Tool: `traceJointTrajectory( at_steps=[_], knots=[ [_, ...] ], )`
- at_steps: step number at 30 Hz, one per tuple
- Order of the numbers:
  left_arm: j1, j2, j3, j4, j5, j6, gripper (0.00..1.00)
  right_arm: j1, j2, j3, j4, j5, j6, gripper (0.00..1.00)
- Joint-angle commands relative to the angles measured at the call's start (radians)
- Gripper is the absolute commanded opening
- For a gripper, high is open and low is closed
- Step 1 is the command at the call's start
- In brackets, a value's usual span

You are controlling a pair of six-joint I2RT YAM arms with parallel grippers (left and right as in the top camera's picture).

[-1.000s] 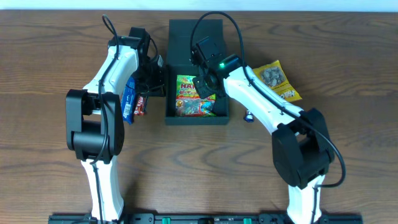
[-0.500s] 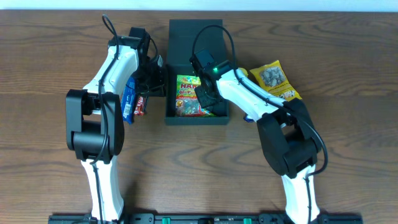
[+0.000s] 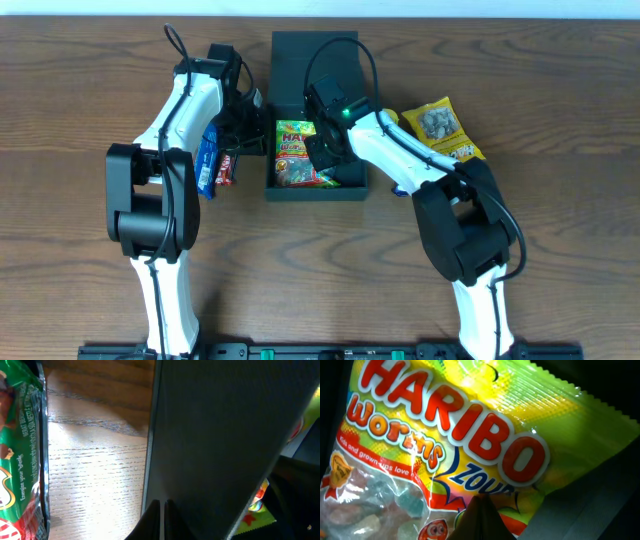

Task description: Pack container

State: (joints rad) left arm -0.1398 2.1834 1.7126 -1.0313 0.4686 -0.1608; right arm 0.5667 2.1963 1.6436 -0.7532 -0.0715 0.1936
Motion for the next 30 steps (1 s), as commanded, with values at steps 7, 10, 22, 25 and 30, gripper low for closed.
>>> traceJointTrajectory(
  at_steps=[7, 10, 22, 25, 30],
  knots=[
    [0.043, -0.156, 0.089, -0.062, -0.294, 0.009, 0.06, -0.075, -0.183, 0.21, -0.113, -0.024, -0.045, 0.01],
    [0.073, -0.235, 0.089, -0.1, -0.545, 0.037, 0.06, -0.129, -0.288, 0.217, -0.112, -0.026, -0.063, 0.02],
    [0.189, -0.127, 0.048, -0.075, -0.401, 0.277, 0.95, -0.304, -0.451, 0.217, -0.175, -0.136, -0.148, 0.83],
    [0.182, -0.09, 0.048, -0.066, -0.39, 0.306, 0.95, -0.325, -0.451, 0.214, -0.19, -0.139, -0.148, 0.82],
    [0.167, -0.022, 0.048, -0.064, -0.39, 0.322, 0.96, -0.326, -0.451, 0.214, -0.202, -0.139, -0.148, 0.81]
  ],
)
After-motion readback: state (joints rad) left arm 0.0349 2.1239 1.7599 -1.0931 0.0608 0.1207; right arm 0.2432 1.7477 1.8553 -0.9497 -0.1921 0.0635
